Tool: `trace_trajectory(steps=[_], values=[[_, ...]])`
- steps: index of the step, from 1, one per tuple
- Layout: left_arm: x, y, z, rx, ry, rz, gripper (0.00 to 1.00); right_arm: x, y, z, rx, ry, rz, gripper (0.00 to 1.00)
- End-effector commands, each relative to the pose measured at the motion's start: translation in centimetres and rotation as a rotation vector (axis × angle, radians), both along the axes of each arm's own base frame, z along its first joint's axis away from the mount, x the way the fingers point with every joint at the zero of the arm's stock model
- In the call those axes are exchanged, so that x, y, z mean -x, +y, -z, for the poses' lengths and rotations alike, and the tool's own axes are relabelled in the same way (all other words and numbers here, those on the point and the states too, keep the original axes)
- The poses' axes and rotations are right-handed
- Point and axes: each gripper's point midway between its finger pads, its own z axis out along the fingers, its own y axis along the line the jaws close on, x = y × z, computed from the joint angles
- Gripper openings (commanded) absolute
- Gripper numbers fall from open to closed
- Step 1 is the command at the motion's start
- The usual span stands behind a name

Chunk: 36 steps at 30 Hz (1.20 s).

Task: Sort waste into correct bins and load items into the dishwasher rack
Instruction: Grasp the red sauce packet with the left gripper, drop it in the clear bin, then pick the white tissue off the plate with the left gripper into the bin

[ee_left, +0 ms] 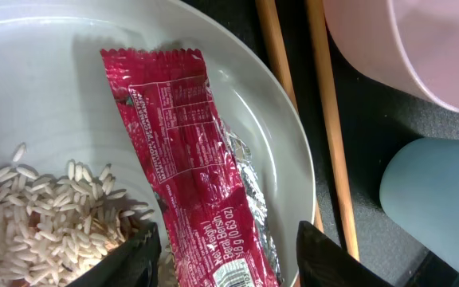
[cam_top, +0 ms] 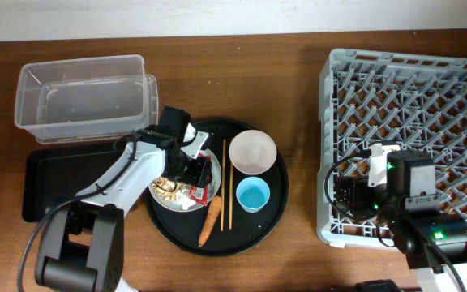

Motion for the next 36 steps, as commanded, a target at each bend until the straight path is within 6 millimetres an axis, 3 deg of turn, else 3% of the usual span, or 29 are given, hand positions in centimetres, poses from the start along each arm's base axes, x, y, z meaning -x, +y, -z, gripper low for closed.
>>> trace_trajectory(steps=[1,4,6,7,10,11,12,14,17,18,21,22,24,25,26,27,30,33,36], values=[[0.5,0.2,0.5,-0.017,0.025,0.006,0.48,-0.3,0.1,-0.9,-0.010,-0.024,0.005,0.98],[0.9,1.4,1.3,-0.082,0.026,-0.004,0.47,-0.3,0.1,-0.9,-0.010,-0.024,0.005,0.98],[0.9,1.4,1.3,-0.083,0.028,-0.004,0.35,-0.3,0.1,-0.9,-0.010,-0.024,0.005,0.98],[0.9,1.4,1.3,-0.083,0.028,-0.004,0.21,-0.3,0.1,-0.9,-0.010,-0.024,0.005,0.98],[0.8,1.3,1.2,-0.081,0.023,-0.004,0.01,-0.3,0.1,-0.9,-0.011,-0.024,0.004,0.98],[0.3,1.3,0.9,-0.078,0.010,-0.007,0.01,-0.3,0.1,-0.9,-0.010,-0.024,0.005,0.98],[-1.0,1.3,-0.4,-0.068,-0.021,-0.020,0.00,-0.3,0.1,-0.9,-0.011,-0.024,0.004,0.98],[-4.0,2.3,-4.9,-0.045,-0.107,-0.070,0.00,-0.3,0.1,-0.9,-0.010,-0.024,0.005,0.98],[-9.1,6.2,-13.9,-0.002,-0.344,-0.198,0.00,-0.2,0.1,-0.8,-0.010,-0.023,0.004,0.98],[-11.4,9.1,-16.4,-0.003,-0.459,-0.273,0.01,-0.2,0.1,-0.8,-0.010,-0.023,0.004,0.98],[-15.6,16.9,-17.8,-0.159,-0.637,-0.458,0.01,-0.2,0.1,-0.8,-0.011,-0.021,0.005,0.98],[-16.9,18.5,-17.4,-0.182,-0.665,-0.494,0.00,-0.2,0.1,-0.8,-0.011,-0.020,0.005,0.98],[-18.9,19.3,-15.4,-0.196,-0.676,-0.508,0.01,-0.2,0.1,-0.8,-0.011,-0.020,0.005,0.99],[-19.6,19.4,-14.1,-0.198,-0.667,-0.508,0.02,-0.2,0.1,-0.8,-0.011,-0.020,0.005,0.98],[-20.0,19.8,-13.0,-0.202,-0.655,-0.513,0.39,-0.2,0.1,-0.8,-0.011,-0.020,0.005,0.98],[-20.2,19.8,-13.4,-0.200,-0.668,-0.514,0.53,-0.2,0.1,-0.8,-0.011,-0.020,0.005,0.98],[-18.3,18.7,-15.3,-0.179,-0.645,-0.492,0.64,-0.1,0.1,-0.8,-0.011,-0.017,0.005,0.98],[-10.9,11.6,-13.0,0.021,-0.318,-0.333,0.64,-0.1,0.1,-0.8,-0.010,-0.017,0.005,0.98],[-1.2,6.1,-8.2,-0.014,0.070,-0.183,0.63,-0.1,0.1,-0.8,-0.010,-0.017,0.005,0.98]])
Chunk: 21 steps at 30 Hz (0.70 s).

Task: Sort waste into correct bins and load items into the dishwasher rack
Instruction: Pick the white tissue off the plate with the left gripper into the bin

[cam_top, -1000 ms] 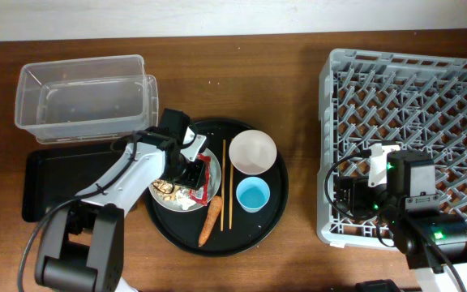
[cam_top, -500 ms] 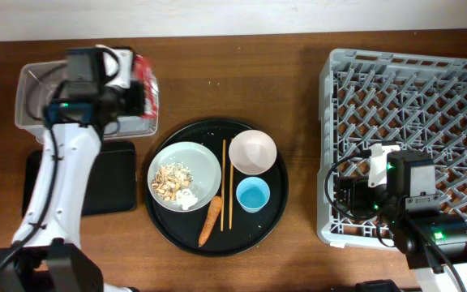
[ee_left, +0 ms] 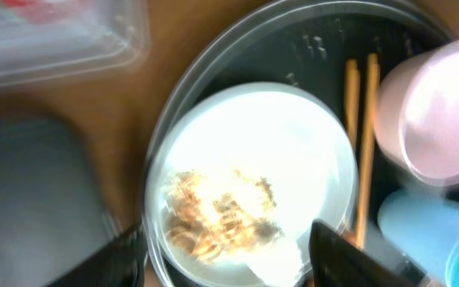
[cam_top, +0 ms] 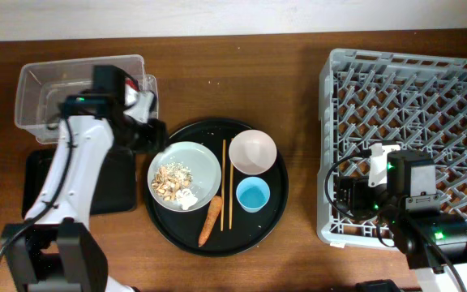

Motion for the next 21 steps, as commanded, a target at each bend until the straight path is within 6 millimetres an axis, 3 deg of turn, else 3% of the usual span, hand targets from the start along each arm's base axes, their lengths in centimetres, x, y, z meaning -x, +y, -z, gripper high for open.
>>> trace_trajectory(steps=[1,3,4,8,13,15,16,19,20,21], values=[[5.6,-4.3,3.0,0.031,0.178,0.128,0.60,-0.2,0.1,-0.7,-0.010,-0.018,0.005,0.98],[10.0,-5.0,6.9,-0.024,0.313,0.138,0.59,-0.2,0.1,-0.7,-0.010,-0.017,0.005,0.98],[11.3,-5.0,8.8,-0.038,0.335,0.132,0.59,-0.2,0.1,-0.7,-0.010,-0.017,0.005,0.98],[10.6,-5.4,10.6,-0.027,0.273,0.126,0.56,-0.2,0.1,-0.7,-0.010,-0.017,0.005,0.98],[9.1,-5.8,10.6,-0.015,0.211,0.125,0.32,-0.2,0.1,-0.7,-0.010,-0.017,0.005,0.98],[8.9,-5.9,10.5,-0.014,0.203,0.125,0.19,-0.2,0.1,-0.7,-0.010,-0.017,0.005,0.98],[8.3,-6.0,10.1,-0.011,0.187,0.125,0.07,-0.2,0.1,-0.7,-0.010,-0.017,0.005,0.98],[7.1,-6.3,9.0,-0.005,0.153,0.125,0.00,-0.1,0.1,-0.6,-0.010,-0.014,0.005,0.98],[6.7,-6.4,8.1,-0.002,0.137,0.126,0.00,-0.1,0.1,-0.6,-0.010,-0.014,0.005,0.98],[5.5,-6.4,5.6,0.007,0.090,0.118,0.00,-0.1,0.1,-0.6,-0.010,-0.014,0.005,0.98]])
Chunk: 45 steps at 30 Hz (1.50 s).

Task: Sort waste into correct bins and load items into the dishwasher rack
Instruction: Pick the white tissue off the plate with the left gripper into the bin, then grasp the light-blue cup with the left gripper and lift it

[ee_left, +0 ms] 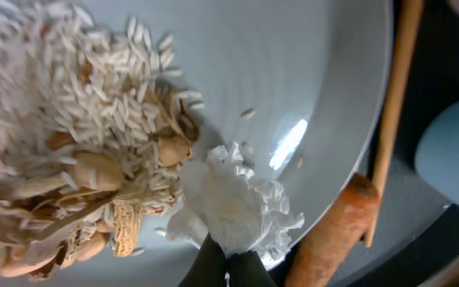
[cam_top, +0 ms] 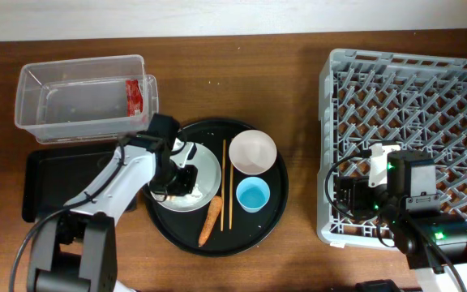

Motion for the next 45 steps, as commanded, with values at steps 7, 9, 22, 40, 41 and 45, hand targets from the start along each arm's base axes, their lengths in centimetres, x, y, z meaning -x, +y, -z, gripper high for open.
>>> trace_trajectory(steps=[7,9,22,40,41,45], values=[[-18.0,13.1,-18.7,-0.164,-0.766,-0.367,0.00,-0.1,0.1,-0.5,-0.010,-0.012,0.005,0.98],[-20.0,15.6,-17.7,-0.242,-0.799,-0.423,0.00,-0.1,0.1,-0.5,-0.010,-0.012,0.005,0.98],[-10.1,0.7,-11.6,0.127,-0.297,-0.088,0.60,-0.1,0.1,-0.5,-0.010,-0.011,0.005,0.98],[1.2,-10.9,-3.9,-0.023,-0.159,0.363,0.53,0.0,0.1,-0.4,-0.010,-0.006,0.005,0.98],[1.1,-11.0,-3.3,-0.027,-0.148,0.363,0.50,0.0,0.1,-0.4,-0.010,-0.006,0.005,0.98],[1.2,-11.5,-1.9,-0.016,-0.114,0.370,0.36,0.1,0.0,-0.4,-0.010,-0.003,0.005,0.98]])
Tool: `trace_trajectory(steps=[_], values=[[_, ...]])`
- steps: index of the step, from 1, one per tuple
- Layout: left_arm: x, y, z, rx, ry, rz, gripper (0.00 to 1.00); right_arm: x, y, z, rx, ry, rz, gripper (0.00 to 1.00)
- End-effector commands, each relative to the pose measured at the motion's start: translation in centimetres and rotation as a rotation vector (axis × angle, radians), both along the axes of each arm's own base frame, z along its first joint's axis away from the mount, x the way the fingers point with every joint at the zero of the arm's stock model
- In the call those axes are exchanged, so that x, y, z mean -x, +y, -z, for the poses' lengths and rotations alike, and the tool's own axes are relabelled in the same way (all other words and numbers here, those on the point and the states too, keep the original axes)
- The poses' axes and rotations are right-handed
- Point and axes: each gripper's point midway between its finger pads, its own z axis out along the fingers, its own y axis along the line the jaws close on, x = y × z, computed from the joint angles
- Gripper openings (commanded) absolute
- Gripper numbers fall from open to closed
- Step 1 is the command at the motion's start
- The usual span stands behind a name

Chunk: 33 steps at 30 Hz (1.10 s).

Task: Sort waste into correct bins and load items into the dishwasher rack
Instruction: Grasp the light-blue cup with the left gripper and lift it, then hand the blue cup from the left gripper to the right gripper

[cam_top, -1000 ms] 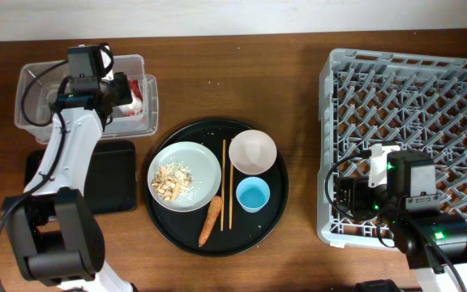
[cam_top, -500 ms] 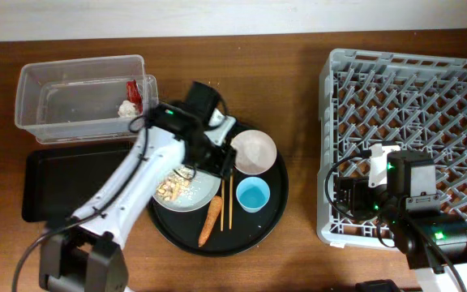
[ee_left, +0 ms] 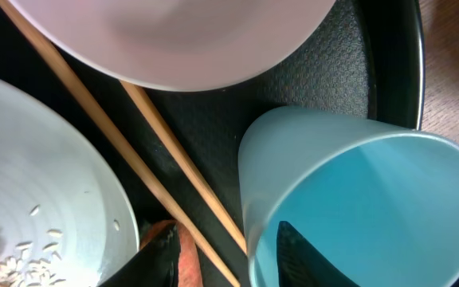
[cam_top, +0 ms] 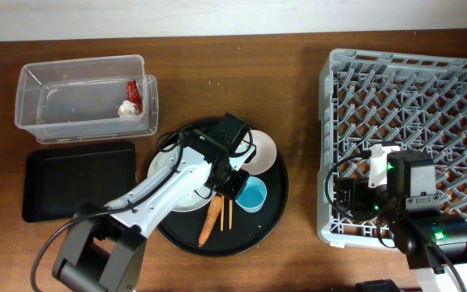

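My left gripper (ee_left: 225, 259) stands open astride the near rim of the blue cup (ee_left: 357, 199), one finger inside the cup and the other outside, over the carrot (ee_left: 178, 247). The cup stands on the round black tray (cam_top: 270, 215) beside the chopsticks (ee_left: 158, 151), the pink bowl (ee_left: 174, 40) and the white plate (ee_left: 38, 183), which holds rice and peanut scraps. A red wrapper (cam_top: 134, 91) and a white tissue (cam_top: 125, 108) lie in the clear bin (cam_top: 71, 105). My right gripper (cam_top: 349, 195) rests at the left edge of the grey dishwasher rack (cam_top: 412, 89).
A flat black rectangular tray (cam_top: 75, 178) lies below the clear bin at the left. Bare brown table separates the round tray from the rack.
My left gripper was shut on the white tissue on the plate. The tissue now lies in the clear bin by the wrapper, and the gripper is open at the blue cup's rim.
First my left gripper was open over the red wrapper on the plate. Then it was by the clear bin, with the wrapper inside. After that it pinched the tissue on the plate. Both pieces now lie in the bin, and the gripper is at the cup. The right arm stayed still.
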Motion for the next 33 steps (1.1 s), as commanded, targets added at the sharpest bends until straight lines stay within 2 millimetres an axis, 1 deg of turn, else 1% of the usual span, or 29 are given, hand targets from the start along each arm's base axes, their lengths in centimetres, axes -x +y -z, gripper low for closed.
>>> trace_trajectory(steps=[1,2,3,4,5,6,7,8,9,10,11,12,13,14,15,16,17,18,20,21,23,25,27,29,31,32,33], values=[[0.7,-0.9,1.2,0.012,0.034,0.027,0.32,-0.1,0.1,-0.5,-0.010,-0.012,0.005,0.98],[0.9,-1.1,1.4,0.008,0.040,0.035,0.25,-0.1,0.1,-0.5,-0.010,-0.012,0.005,0.98],[1.1,-1.2,1.6,0.005,0.044,0.041,0.15,-0.1,0.1,-0.5,-0.010,-0.012,0.005,0.98],[1.2,-1.3,1.6,0.005,0.044,0.044,0.08,-0.1,0.1,-0.5,-0.010,-0.011,0.005,0.98],[1.2,-1.3,1.6,0.006,0.043,0.045,0.03,-0.1,0.1,-0.5,-0.010,-0.011,0.005,0.98],[1.2,-1.3,1.6,0.006,0.044,0.044,0.00,-0.1,0.1,-0.5,-0.010,-0.011,0.005,0.98],[1.2,-1.4,1.4,0.008,0.043,0.045,0.00,0.0,0.0,-0.5,-0.009,-0.008,0.005,0.98],[1.2,-1.8,0.9,0.036,0.057,0.045,0.00,0.0,0.0,-0.5,-0.009,-0.008,0.005,0.98],[0.8,-2.2,-0.7,0.095,0.074,0.032,0.00,-0.1,-0.1,-0.5,-0.004,-0.009,0.009,0.98],[0.3,-2.2,-2.0,0.136,0.073,0.015,0.00,-0.2,-0.4,-0.6,0.000,-0.017,0.041,0.98],[-0.9,-2.0,-4.4,0.223,0.058,-0.019,0.00,-0.6,-1.1,-0.8,-0.016,-0.035,0.122,0.98],[-2.2,-1.6,-6.5,0.320,0.040,-0.053,0.00,-1.1,-0.9,-1.2,-0.043,-0.055,0.142,0.98],[-2.8,-1.8,-8.2,0.415,0.035,-0.061,0.00,-1.6,-0.2,-1.5,-0.078,-0.074,0.117,0.98],[-3.7,-2.0,-10.4,0.572,0.045,-0.064,0.00,-2.5,2.1,-2.1,-0.167,-0.096,0.022,0.98],[-4.3,-2.3,-12.8,0.739,0.066,-0.043,0.00,-3.0,4.9,-2.7,-0.263,-0.112,-0.126,0.98],[-4.5,-2.4,-14.4,0.842,0.072,-0.018,0.00,-3.1,7.2,-3.4,-0.353,-0.123,-0.244,0.98],[-4.6,-2.5,-15.6,0.910,0.073,0.005,0.00,-3.0,9.8,-4.3,-0.461,-0.132,-0.386,0.98],[-4.6,-2.5,-16.4,0.956,0.076,0.022,0.00,-2.8,11.7,-5.2,-0.557,-0.141,-0.497,0.98],[-4.3,-2.8,-16.6,0.969,0.085,0.036,0.00,-2.7,14.4,-7.1,-0.728,-0.165,-0.675,0.98],[-4.0,-3.1,-16.7,0.977,0.094,0.049,0.00,-3.0,14.9,-7.4,-0.762,-0.174,-0.714,0.98],[-3.0,-4.0,-17.8,1.036,0.122,0.100,0.00,-3.8,15.5,-7.1,-0.806,-0.168,-0.754,0.98],[-2.7,-4.2,-18.1,1.053,0.148,0.099,0.00,-3.9,16.1,-7.6,-0.857,-0.188,-0.824,0.98],[-2.2,-4.4,-19.2,1.108,0.168,0.132,0.00,-4.1,16.4,-8.1,-0.883,-0.213,-0.874,0.98],[-2.1,-4.5,-19.9,1.141,0.191,0.136,0.00,-3.9,16.6,-8.8,-0.898,-0.239,-0.917,0.98],[-2.1,-4.5,-19.9,1.142,0.191,0.136,0.00,-3.0,16.9,-9.9,-0.939,-0.263,-0.993,0.99],[-2.3,-4.6,-20.0,1.143,0.199,0.125,0.00,-2.9,16.9,-10.0,-0.940,-0.270,-1.001,1.00],[-2.4,-4.6,-20.1,1.145,0.198,0.123,0.00,-2.9,16.9,-10.1,-0.940,-0.271,-1.003,0.95]])
